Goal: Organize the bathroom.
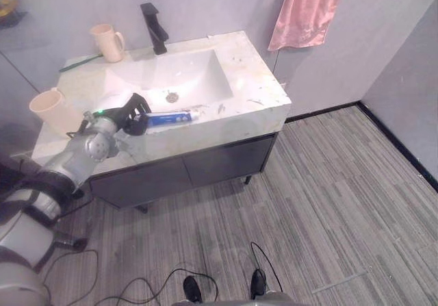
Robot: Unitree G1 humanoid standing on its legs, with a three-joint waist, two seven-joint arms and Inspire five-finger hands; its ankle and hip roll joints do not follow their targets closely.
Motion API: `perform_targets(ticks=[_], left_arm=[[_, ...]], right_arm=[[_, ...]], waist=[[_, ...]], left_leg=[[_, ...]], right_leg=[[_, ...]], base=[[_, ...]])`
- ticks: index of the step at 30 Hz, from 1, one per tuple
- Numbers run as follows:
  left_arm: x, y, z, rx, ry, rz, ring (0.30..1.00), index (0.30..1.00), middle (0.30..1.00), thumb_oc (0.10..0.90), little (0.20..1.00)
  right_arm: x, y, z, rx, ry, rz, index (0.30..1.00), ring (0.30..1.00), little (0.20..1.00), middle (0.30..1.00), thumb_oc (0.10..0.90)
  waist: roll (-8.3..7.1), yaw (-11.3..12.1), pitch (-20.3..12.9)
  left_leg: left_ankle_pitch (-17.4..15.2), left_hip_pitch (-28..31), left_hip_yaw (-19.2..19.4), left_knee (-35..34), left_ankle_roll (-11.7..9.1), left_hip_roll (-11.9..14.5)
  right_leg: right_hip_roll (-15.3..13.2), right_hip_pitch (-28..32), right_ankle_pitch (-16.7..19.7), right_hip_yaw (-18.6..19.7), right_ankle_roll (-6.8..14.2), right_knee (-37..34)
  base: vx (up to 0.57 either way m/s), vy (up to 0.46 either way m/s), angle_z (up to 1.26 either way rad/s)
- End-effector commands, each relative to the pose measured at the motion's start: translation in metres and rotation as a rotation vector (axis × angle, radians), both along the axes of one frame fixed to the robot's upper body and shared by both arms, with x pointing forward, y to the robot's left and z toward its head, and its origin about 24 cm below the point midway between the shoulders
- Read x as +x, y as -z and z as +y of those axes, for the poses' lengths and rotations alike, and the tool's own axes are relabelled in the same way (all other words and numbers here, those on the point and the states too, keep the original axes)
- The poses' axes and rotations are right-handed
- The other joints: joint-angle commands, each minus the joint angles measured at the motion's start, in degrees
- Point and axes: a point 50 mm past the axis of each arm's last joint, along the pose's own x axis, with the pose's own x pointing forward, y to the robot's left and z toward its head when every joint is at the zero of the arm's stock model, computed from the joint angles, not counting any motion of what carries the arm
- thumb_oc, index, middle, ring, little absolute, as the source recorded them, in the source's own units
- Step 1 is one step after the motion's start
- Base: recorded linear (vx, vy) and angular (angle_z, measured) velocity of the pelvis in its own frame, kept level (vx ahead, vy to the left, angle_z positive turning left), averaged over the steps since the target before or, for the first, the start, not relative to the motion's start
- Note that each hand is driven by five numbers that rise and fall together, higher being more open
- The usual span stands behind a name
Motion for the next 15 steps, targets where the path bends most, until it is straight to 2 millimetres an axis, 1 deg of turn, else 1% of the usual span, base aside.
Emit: perform_targets(ticks=[1,3,4,8,10,11,12,14,15], left_arm=[[-0.003,-0.098,-0.003,-0.457,0.104,-0.483,0.300,0.300,0.300,0.400,0.300],[-0.011,-0.106,-0.007,-0.587,0.167,-0.526,0.300,0.300,0.300,0.400,0.300],[-0.012,-0.108,-0.009,-0.611,0.179,-0.529,0.300,0.300,0.300,0.400,0.300],[-0.025,-0.114,-0.017,-0.737,0.262,-0.574,0.300,0.300,0.300,0.400,0.300],[-0.031,-0.114,-0.019,-0.778,0.289,-0.575,0.300,0.300,0.300,0.400,0.300],[-0.032,-0.114,-0.019,-0.779,0.288,-0.575,0.300,0.300,0.300,0.400,0.300],[-0.034,-0.115,-0.020,-0.783,0.294,-0.579,0.300,0.300,0.300,0.400,0.300],[-0.040,-0.117,-0.020,-0.779,0.298,-0.587,0.300,0.300,0.300,0.400,0.300],[-0.040,-0.117,-0.020,-0.779,0.298,-0.587,0.300,0.300,0.300,0.400,0.300]], right_arm=[[-0.014,0.001,-0.007,-0.061,0.075,0.023,0.900,0.900,0.900,0.900,0.800],[-0.018,0.001,-0.009,-0.070,0.102,0.015,0.900,0.900,0.900,0.900,0.800],[-0.018,0.000,-0.009,-0.073,0.112,0.012,0.900,0.900,0.900,0.900,0.800],[-0.023,-0.002,-0.019,-0.129,0.282,-0.053,0.900,0.900,0.900,0.900,0.800],[-0.023,-0.007,-0.034,-0.191,0.438,-0.144,0.900,0.900,0.900,0.900,0.800],[-0.023,-0.007,-0.034,-0.192,0.438,-0.144,0.900,0.900,0.900,0.900,0.800],[-0.022,-0.010,-0.040,-0.226,0.504,-0.197,0.900,0.900,0.900,0.900,0.800],[-0.011,-0.022,-0.062,-0.291,0.638,-0.324,0.900,0.900,0.900,0.900,0.800],[-0.011,-0.022,-0.062,-0.291,0.638,-0.324,0.900,0.900,0.900,0.900,0.800]], waist=[[-1.03,-0.1,-0.1],[-1.24,0.2,-0.4],[-1.32,0.3,-0.5],[-2.02,0.8,-1.2],[-2.58,1.0,-2.0],[-2.55,1.0,-2.0],[-2.74,1.1,-2.3],[-3.37,1.1,-2.9],[-3.36,1.1,-2.9]], left_leg=[[-4.0,-0.5,-0.6,2.3,0.6,-0.5],[-4.2,-0.2,-0.9,2.4,0.6,-0.5],[-4.2,-0.1,-1.0,2.4,0.6,-0.5],[-4.2,0.6,-1.5,1.9,0.6,-0.5],[-4.3,1.0,-1.7,1.8,0.6,-0.5],[-4.3,1.0,-1.7,1.8,0.6,-0.5],[-4.3,1.2,-1.8,1.8,0.6,-0.5],[-4.5,1.8,-2.2,1.6,0.6,-0.5],[-4.5,1.8,-2.2,1.6,0.6,-0.5]], right_leg=[[-0.4,1.3,-4.7,0.0,1.2,2.1],[-0.4,1.7,-4.9,0.0,1.2,2.1],[-0.3,1.8,-4.9,0.0,1.2,2.0],[0.0,2.6,-5.1,0.1,1.2,1.7],[0.2,3.2,-5.0,0.3,1.2,1.3],[0.2,3.3,-5.0,0.3,1.2,1.3],[0.2,3.4,-4.9,0.4,1.2,1.2],[0.5,4.0,-4.9,0.7,1.3,1.0],[0.5,4.0,-4.9,0.7,1.3,1.0]], base=[[0.08,0.001,0.03],[0.07,0.005,0.02],[0.05,0.006,0.01],[0.05,0.001,0.01],[0.05,-0.009,-0.05],[0.05,-0.006,-0.08],[0.05,-0.010,-0.08],[0.07,-0.019,-0.10],[0.09,-0.007,-0.07]])
